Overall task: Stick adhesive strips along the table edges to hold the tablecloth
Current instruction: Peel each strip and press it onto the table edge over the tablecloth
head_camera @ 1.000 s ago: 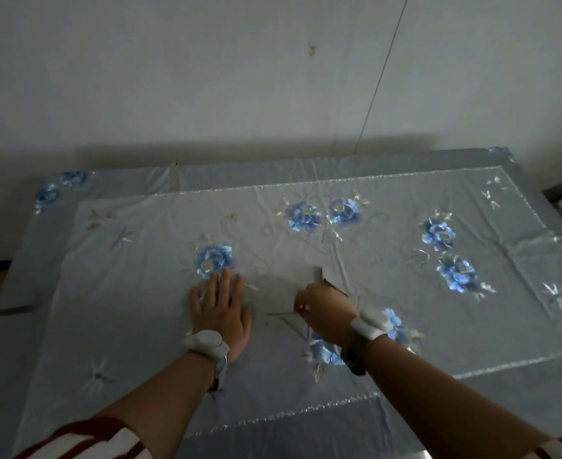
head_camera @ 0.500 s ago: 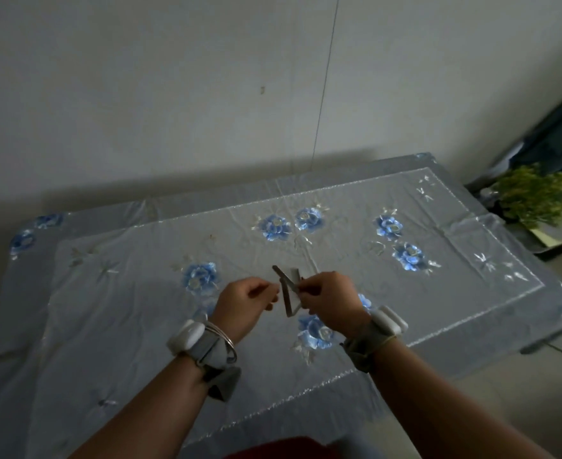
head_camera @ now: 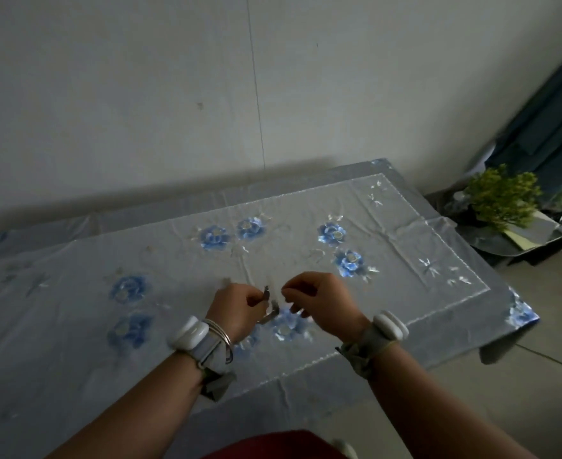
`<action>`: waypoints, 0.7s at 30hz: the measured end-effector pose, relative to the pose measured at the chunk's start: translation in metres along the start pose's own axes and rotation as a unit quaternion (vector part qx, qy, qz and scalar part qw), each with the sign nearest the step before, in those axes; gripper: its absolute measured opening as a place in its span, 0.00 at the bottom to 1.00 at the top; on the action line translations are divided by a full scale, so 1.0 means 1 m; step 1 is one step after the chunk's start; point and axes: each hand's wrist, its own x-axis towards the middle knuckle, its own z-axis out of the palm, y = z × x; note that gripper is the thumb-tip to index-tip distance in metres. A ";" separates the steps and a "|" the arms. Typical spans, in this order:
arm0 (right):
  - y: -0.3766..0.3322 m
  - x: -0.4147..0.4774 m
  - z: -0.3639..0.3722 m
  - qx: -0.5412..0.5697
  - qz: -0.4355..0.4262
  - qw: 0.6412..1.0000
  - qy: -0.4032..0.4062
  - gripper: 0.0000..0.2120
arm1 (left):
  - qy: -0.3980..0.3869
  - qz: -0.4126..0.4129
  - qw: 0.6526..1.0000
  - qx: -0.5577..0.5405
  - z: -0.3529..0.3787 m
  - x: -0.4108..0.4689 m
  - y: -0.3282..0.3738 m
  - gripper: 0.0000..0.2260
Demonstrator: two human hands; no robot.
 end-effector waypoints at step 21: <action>0.083 0.049 -0.135 -0.090 0.169 0.960 -0.203 0.08 | -0.096 -0.072 0.993 -0.008 0.130 0.030 0.091 0.14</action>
